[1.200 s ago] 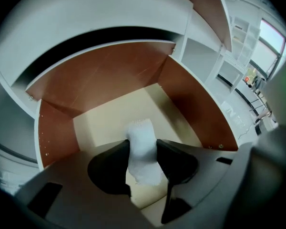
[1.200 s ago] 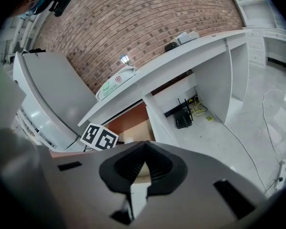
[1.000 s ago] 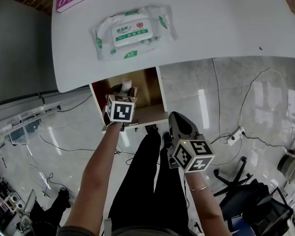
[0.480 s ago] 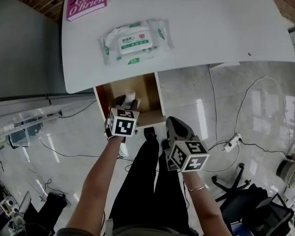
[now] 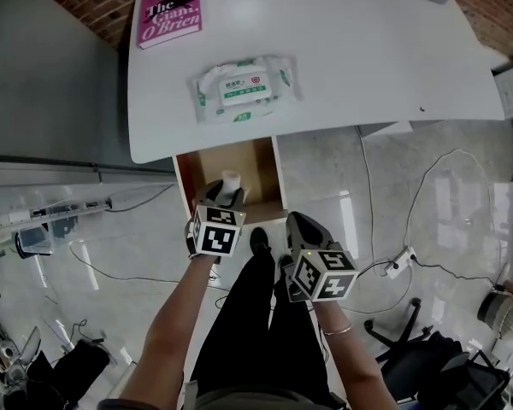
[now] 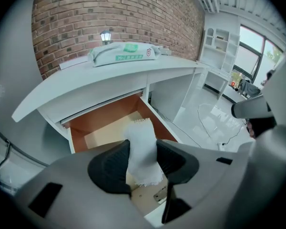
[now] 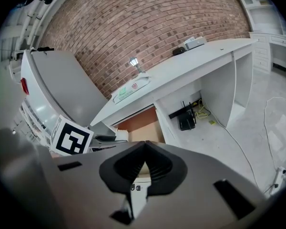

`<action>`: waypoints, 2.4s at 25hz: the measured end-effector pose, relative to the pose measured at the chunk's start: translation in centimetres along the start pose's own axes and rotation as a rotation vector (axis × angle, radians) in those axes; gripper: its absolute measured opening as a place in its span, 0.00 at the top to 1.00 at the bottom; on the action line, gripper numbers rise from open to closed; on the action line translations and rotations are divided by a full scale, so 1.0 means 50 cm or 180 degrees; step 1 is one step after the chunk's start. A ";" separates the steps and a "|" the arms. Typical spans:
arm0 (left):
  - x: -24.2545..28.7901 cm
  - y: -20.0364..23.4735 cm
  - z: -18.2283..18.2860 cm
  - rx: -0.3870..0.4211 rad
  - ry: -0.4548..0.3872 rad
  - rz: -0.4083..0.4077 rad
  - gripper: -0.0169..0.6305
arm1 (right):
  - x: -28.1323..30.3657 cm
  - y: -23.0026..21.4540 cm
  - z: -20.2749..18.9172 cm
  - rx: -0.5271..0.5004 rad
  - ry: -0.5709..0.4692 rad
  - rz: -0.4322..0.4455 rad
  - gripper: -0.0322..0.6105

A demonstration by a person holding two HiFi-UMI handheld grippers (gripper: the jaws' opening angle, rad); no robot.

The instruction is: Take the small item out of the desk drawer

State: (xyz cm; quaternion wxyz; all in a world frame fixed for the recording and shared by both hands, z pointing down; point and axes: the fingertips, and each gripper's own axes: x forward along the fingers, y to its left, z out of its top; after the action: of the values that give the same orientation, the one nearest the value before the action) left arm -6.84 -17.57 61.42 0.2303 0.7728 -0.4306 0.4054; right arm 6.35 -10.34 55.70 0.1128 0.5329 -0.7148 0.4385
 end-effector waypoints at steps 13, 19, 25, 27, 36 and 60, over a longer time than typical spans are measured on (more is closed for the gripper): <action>-0.126 -0.018 0.030 -0.0157 -0.0302 0.0120 0.69 | -0.056 0.018 0.057 -0.0218 -0.0160 0.0038 0.94; -0.180 -0.027 0.031 -0.0296 -0.0429 0.0144 0.69 | -0.085 0.027 0.059 -0.0260 -0.0173 0.0052 0.94; -0.231 -0.032 0.034 -0.0380 -0.0554 0.0203 0.69 | -0.106 0.038 0.068 -0.0351 -0.0184 0.0096 0.94; -0.246 -0.033 0.034 -0.0433 -0.0605 0.0239 0.69 | -0.113 0.040 0.074 -0.0393 -0.0197 0.0118 0.94; -0.322 -0.035 0.029 -0.0661 -0.0848 0.0385 0.69 | -0.142 0.055 0.084 -0.0563 -0.0214 0.0217 0.94; -0.474 -0.039 -0.001 -0.1145 -0.1362 0.0537 0.69 | -0.203 0.114 0.081 -0.1039 -0.0184 0.0401 0.95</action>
State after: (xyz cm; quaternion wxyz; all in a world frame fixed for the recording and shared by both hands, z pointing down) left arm -12.29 -5.17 41.87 0.2330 0.7489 -0.5971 0.1680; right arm 6.80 -6.37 44.02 0.1495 0.4740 -0.8115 0.3074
